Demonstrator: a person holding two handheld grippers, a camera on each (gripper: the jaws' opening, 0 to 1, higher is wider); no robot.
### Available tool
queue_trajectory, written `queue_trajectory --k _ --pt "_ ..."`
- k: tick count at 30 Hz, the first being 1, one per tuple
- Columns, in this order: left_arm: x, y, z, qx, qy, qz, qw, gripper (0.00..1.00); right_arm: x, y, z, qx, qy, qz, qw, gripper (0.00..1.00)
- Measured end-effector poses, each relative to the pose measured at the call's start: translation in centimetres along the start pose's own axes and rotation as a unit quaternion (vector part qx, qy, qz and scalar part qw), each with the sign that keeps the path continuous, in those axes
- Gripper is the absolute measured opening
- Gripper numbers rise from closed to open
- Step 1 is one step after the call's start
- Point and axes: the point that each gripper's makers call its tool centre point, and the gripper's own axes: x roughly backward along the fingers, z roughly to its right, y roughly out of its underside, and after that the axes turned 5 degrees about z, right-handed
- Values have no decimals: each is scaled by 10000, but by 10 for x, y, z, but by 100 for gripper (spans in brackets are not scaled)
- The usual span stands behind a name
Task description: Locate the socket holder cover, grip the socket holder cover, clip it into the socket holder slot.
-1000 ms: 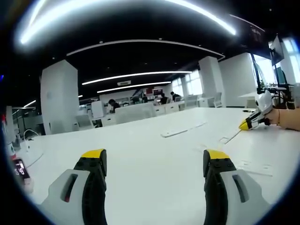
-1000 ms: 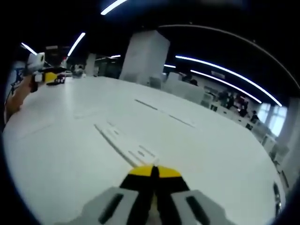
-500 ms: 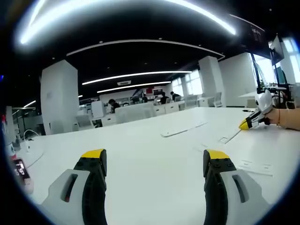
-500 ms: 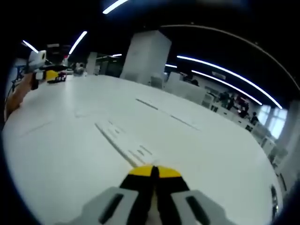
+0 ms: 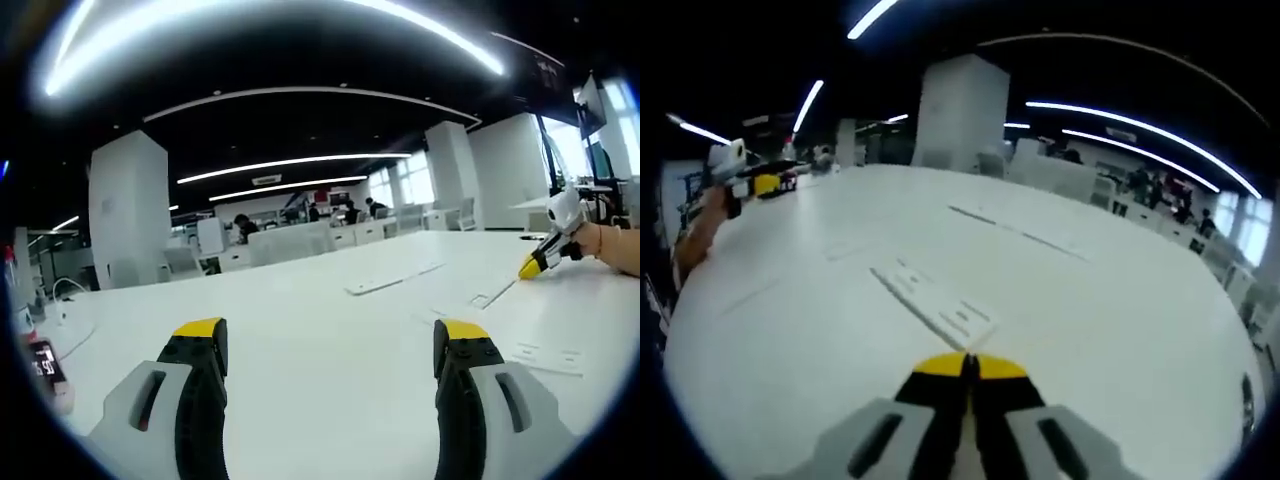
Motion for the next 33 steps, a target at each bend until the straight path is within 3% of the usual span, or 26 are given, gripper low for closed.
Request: queue_trajectory --k 33 --pt "3 3 7 -16 17 -50 10000 83 -3 -5 -4 205 7 230 9995 5"
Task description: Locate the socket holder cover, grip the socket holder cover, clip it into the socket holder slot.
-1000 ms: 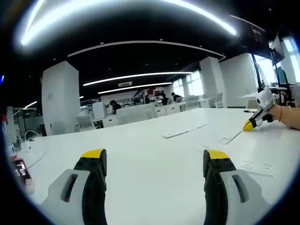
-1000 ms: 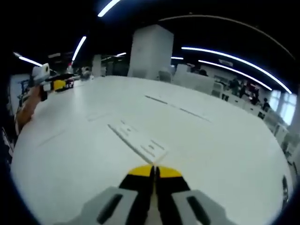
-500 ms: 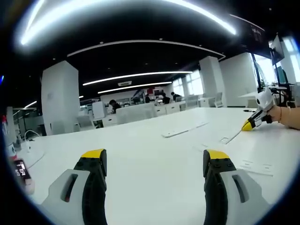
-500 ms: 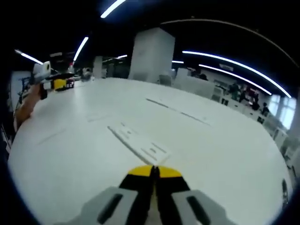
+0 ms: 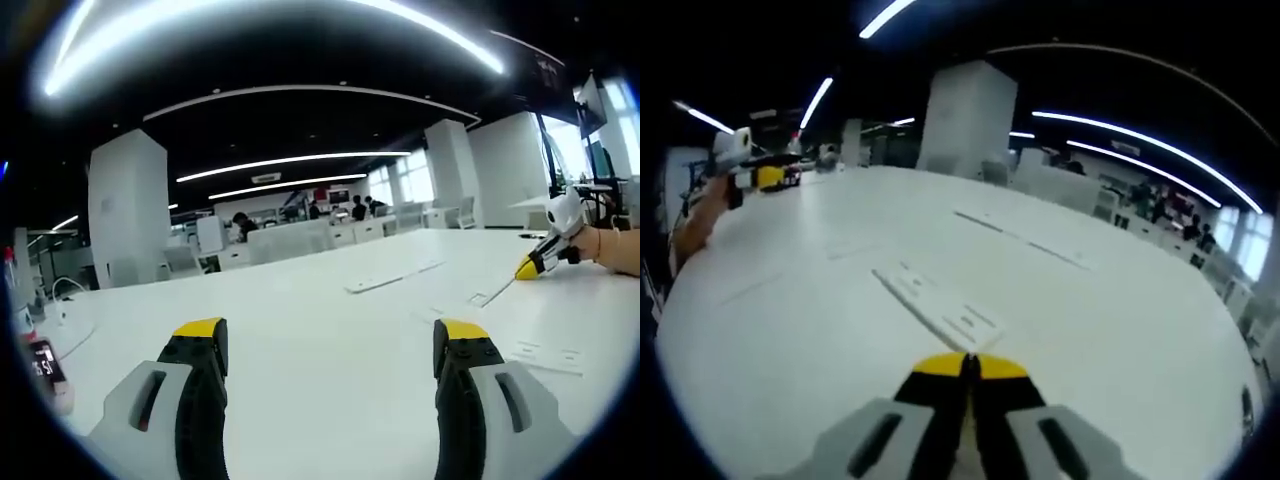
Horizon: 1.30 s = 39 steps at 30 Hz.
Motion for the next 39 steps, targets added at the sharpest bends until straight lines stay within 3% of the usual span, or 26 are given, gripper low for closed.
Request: queue_trajectory --k 32,39 --pt "2 -1 1 -3 1 -33 10000 83 0 -1 -4 53 47 -12 10000 6" --pt "1 -1 1 11 5 -17 10000 83 5 -13 -3 -8 80 136 9999 7"
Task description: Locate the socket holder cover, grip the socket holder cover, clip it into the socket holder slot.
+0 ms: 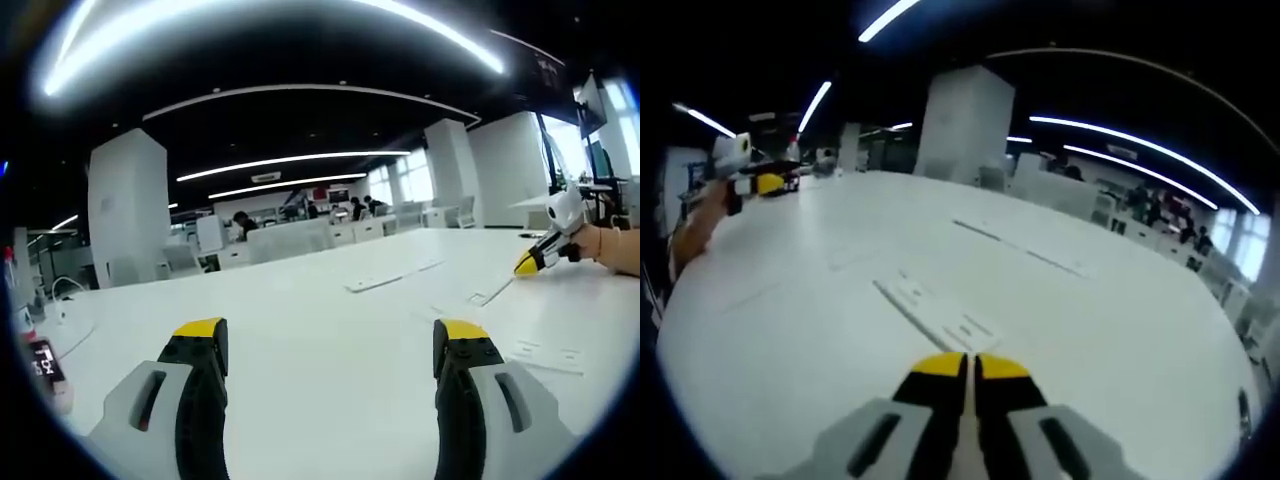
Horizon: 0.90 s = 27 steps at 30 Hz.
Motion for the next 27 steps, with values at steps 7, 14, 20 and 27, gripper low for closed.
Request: queue_trajectory --k 7,14,20,27 --pt "-1 1 2 35 39 -2 10000 83 5 -30 4 10 86 325 9994 7" --pt "-2 2 -3 71 -4 -2 10000 83 4 -69 16 95 215 499 9985 6" --pt "-3 3 -6 70 -35 -20 10000 83 -10 -75 21 191 30 131 9997 6" --pt "-2 0 -8 65 -95 22 9999 83 -16 -58 9 16 -791 -610 9950 6"
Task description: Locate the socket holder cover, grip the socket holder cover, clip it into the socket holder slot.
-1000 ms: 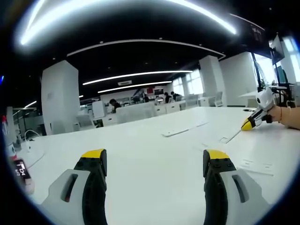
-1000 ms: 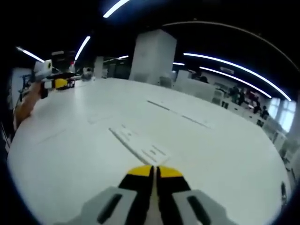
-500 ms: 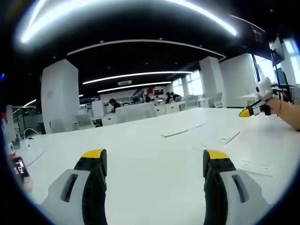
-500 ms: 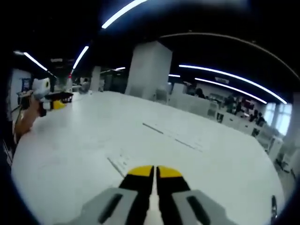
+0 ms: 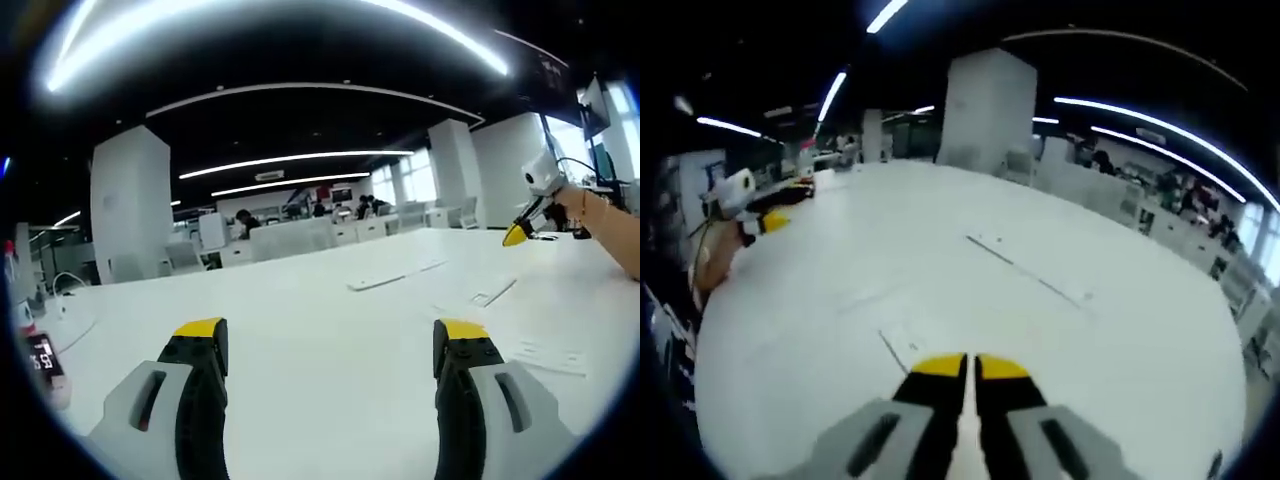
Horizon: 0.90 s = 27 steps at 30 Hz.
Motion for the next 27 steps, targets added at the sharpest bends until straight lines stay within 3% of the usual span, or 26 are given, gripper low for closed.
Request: queue_trajectory --k 11,27 --pt "0 -3 8 164 110 64 9998 83 -7 48 7 155 104 -943 9954 5" --pt "-3 2 6 143 121 2 9998 83 -14 66 8 175 108 -1275 9916 5"
